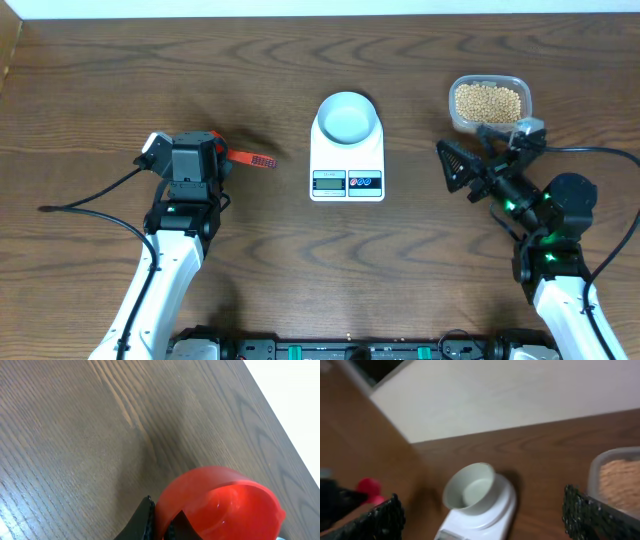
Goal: Scoop item into bowl and weigh 50g on scale
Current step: 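Move the right gripper toward the scale while left carries scoop over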
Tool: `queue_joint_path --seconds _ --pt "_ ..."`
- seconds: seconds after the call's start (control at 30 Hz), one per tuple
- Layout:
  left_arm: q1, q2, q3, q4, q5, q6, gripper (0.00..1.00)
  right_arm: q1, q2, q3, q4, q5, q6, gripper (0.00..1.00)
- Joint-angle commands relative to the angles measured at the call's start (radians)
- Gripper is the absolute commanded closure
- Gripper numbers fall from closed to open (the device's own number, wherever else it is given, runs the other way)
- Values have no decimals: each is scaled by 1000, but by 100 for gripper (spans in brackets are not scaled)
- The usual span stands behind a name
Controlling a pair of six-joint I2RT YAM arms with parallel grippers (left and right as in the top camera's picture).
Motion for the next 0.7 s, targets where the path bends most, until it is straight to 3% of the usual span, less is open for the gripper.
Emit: queue_joint_path --seconds 0.0,0.23,0.47,0.67 --pt "-1 -2 1 -2 -5 13 93 -4 0 18 -18 -79 47 1" --pt "-1 -2 1 -2 -5 13 93 -4 0 18 109 -31 50 1" --pt "-1 -2 1 -2 -5 13 93 -3 48 18 110 56 59 1" --pt "-1 -2 1 -2 -5 13 93 -4 109 18 24 29 229 1"
